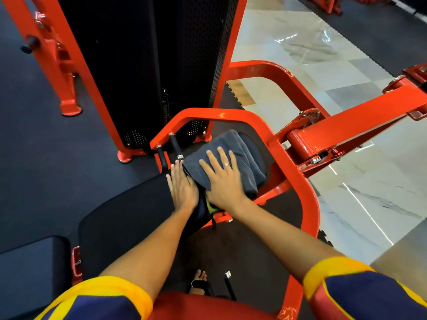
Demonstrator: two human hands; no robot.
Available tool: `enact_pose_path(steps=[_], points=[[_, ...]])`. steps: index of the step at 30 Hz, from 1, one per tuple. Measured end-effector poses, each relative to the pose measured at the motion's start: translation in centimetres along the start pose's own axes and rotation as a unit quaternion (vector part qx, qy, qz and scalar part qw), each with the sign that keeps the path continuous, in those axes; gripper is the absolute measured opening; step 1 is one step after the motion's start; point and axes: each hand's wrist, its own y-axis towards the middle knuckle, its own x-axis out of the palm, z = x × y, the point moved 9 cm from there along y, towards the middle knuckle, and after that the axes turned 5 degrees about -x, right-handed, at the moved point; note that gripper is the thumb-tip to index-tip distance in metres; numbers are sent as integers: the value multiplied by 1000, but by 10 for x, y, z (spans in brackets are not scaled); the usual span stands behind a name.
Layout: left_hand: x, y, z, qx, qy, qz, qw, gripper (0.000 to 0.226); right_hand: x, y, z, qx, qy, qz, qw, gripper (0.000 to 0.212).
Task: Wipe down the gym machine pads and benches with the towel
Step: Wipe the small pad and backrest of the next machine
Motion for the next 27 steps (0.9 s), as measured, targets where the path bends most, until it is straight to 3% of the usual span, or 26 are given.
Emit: enact_pose_path(steps=[4, 12, 21, 24, 27], points=[[0, 0, -2, 33, 21, 1, 999, 61, -2, -58, -8, 12, -2, 44, 999, 89], [-1, 3, 0, 12, -8, 15, 1000, 55, -5, 20, 0, 59, -6, 33, 998, 79], [7, 1, 1, 74, 67, -27, 995, 66, 0, -96, -12, 107, 8, 188, 976, 84], [11, 0, 18, 144, 80, -58, 985, 64, 6, -108, -3, 128, 37, 255, 958, 77], [8, 2, 23, 128, 46, -43, 990, 55, -5, -96, 18, 143, 58, 293, 944, 70]])
